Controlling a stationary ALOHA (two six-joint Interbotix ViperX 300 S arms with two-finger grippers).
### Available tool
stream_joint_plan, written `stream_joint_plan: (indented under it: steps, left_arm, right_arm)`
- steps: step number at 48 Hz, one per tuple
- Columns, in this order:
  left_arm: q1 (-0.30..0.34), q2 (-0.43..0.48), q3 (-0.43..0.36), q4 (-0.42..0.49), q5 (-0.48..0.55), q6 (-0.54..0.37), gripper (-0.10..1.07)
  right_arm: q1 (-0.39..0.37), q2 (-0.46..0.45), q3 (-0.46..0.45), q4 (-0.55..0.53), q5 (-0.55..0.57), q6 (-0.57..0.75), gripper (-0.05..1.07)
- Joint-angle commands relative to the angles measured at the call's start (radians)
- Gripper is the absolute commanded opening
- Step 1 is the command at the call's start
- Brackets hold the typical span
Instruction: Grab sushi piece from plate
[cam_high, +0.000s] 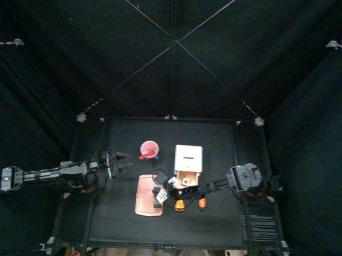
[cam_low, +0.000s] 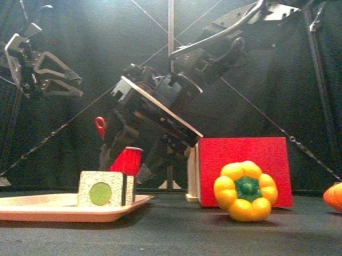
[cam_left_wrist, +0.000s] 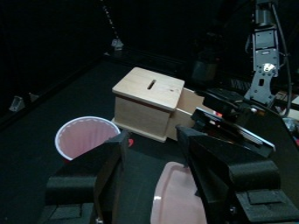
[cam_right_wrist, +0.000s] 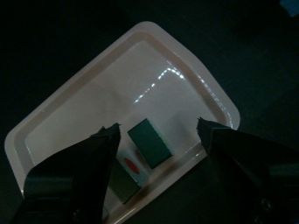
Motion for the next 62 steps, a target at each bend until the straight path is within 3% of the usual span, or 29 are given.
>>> stream_joint_plan:
  steps: [1,10,20,32,40,62]
  left_arm:
    - [0.003,0.003,-0.011,0.0,-0.009,0.002,0.85]
    - [0.003,0.002,-0.011,-0.002,-0.009,0.003,0.85]
    - [0.003,0.003,-0.011,-0.002,-0.009,0.003,0.85]
    - [0.003,0.003,-0.011,0.0,-0.009,0.003,0.85]
    - [0.003,0.003,-0.011,0.0,-0.009,0.003,0.85]
    - [0.003,0.003,-0.008,-0.002,-0.009,0.003,0.85]
  right_arm:
    - [-0.002,-0.034,-0.038,0.0,0.017,0.0,0.99]
    - [0.002,-0.035,-0.092,0.023,0.089,-0.002,0.99]
    - [0.008,-0.037,-0.138,0.066,0.256,-0.011,0.99]
    - [0.014,-0.002,-0.181,0.275,0.261,-0.238,0.99]
    - [0.012,0.021,-0.225,0.339,0.261,-0.356,0.99]
    - [0.009,0.049,-0.213,0.353,0.264,-0.365,0.99]
